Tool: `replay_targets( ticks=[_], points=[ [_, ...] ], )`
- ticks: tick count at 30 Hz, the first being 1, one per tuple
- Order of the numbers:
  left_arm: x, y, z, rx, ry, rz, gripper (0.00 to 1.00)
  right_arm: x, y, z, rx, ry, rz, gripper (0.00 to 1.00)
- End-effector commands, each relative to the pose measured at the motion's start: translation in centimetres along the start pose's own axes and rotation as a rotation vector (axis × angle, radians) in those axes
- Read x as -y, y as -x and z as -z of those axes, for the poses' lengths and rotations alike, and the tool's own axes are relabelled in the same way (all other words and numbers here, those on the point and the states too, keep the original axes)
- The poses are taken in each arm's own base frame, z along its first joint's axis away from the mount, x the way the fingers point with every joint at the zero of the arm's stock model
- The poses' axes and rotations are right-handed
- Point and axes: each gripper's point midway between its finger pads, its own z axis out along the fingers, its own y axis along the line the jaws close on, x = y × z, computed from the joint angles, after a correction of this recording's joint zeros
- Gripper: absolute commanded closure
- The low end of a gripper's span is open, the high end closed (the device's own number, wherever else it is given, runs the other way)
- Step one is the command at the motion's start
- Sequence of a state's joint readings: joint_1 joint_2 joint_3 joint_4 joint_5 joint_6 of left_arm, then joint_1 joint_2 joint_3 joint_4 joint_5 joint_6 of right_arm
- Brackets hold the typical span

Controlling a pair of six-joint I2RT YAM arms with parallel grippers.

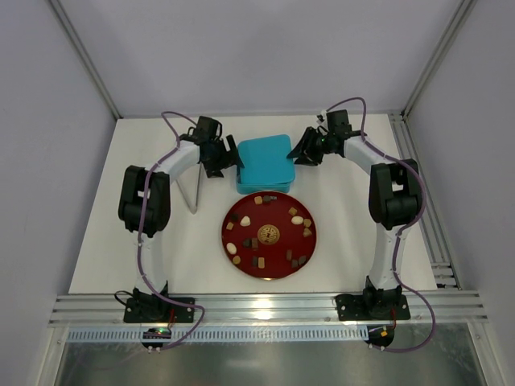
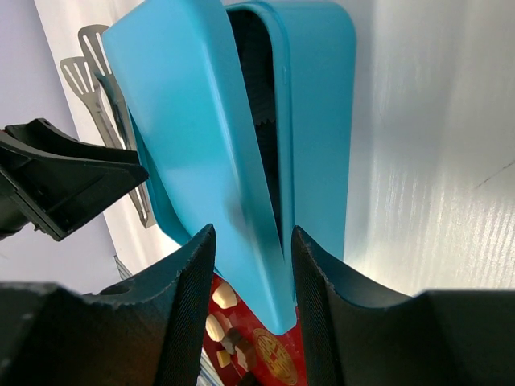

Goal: Pack the chocolate

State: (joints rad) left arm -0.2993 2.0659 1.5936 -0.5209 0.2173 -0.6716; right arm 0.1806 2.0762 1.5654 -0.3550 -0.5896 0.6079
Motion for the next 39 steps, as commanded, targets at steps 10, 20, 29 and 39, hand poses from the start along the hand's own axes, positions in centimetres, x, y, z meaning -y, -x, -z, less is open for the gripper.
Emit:
replay_targets(
  ticks=[10,20,29,39],
  points=[
    [1.7,1.2,1.1,0.05,-0.056,-0.017,0.17,-1.5,0.6,1.2,0.047,-0.038,0.092,0.56],
    [2.4,1.5,1.1,0.058,-0.09,-0.02,0.17,-2.0,0.7,1.1,0.055,-0.089,0.142,0.6],
    [3.3,1.8,0.8,0.07,-0.134,-0.009,0.16,-1.8,0.4,0.9,0.048,-0.136,0.165,0.67],
    [4.1,1.6,0.8,0.076,-0.179,0.003,0.16,-1.1,-0.1,0.6,0.04,-0.186,0.182,0.7]
  ],
)
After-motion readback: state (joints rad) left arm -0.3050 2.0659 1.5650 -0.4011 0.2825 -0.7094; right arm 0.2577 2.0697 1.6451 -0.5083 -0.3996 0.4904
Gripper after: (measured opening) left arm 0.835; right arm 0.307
